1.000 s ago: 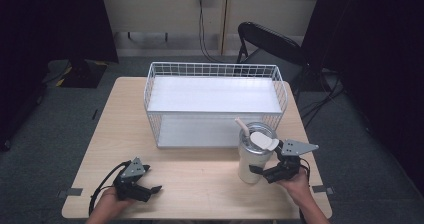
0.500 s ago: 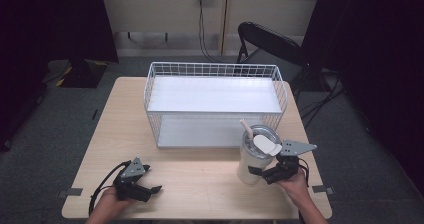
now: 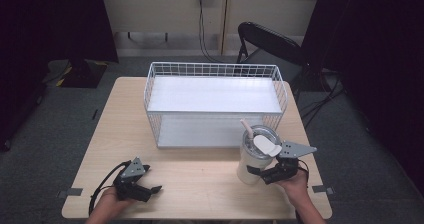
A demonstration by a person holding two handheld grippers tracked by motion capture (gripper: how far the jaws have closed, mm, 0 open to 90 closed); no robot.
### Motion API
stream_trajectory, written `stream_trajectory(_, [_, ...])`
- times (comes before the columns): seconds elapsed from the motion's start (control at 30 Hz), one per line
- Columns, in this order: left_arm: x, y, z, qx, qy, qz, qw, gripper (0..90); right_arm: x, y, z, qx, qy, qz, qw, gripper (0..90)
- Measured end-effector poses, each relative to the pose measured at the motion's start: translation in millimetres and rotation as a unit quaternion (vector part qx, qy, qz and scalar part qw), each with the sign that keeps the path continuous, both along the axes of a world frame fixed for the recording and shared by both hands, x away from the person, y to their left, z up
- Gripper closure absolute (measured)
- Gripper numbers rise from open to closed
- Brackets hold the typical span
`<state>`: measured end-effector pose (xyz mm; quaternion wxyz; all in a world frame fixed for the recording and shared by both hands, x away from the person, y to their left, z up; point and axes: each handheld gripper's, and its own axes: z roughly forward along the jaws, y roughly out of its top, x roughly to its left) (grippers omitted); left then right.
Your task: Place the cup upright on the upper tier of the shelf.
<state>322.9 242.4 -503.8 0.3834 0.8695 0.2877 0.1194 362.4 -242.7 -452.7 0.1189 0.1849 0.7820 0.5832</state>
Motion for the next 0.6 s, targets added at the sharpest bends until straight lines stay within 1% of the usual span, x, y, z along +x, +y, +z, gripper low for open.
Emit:
stream_trajectory(0.1, [0.0, 0.1, 0.0, 0.001, 0.001, 0.000, 1.0000, 12.8, -0.5, 0.5, 2.0, -0.003, 0.000, -0.001, 1.0000, 8.9])
stream_trajectory(0.13, [0.1, 0.1, 0.1, 0.001, 0.001, -0.001, 1.0000, 12.8, -0.9, 0.7, 3.5, 0.000, -0.001, -0.004, 1.0000, 9.0])
stream_trajectory(0.23, [-0.1, -0.2, -0.2, -0.002, 0.001, 0.000, 1.0000, 12.6, -0.5, 1.0, 10.6, 0.012, 0.004, -0.001, 0.9999, 9.0])
stream_trajectory(0.33, [0.1, 0.0, 0.0, 0.001, 0.001, -0.001, 1.0000, 12.5, 1.0, 1.5, 19.0, 0.023, 0.007, -0.002, 0.9997, 9.0])
stream_trajectory(0.4, [0.1, 0.1, 0.0, 0.001, 0.001, -0.001, 1.0000, 12.5, 2.5, 1.7, 25.5, 0.022, 0.008, 0.001, 0.9997, 9.0])
stream_trajectory(0.53, [0.1, 0.0, 0.0, 0.001, 0.001, -0.002, 1.0000, 12.4, 3.8, 2.9, 37.6, 0.021, 0.010, 0.000, 0.9997, 9.1])
stream_trajectory(0.6, [0.1, 0.0, 0.0, 0.001, 0.001, -0.002, 1.0000, 12.4, 4.4, 3.9, 43.4, 0.015, 0.012, 0.002, 0.9998, 9.1])
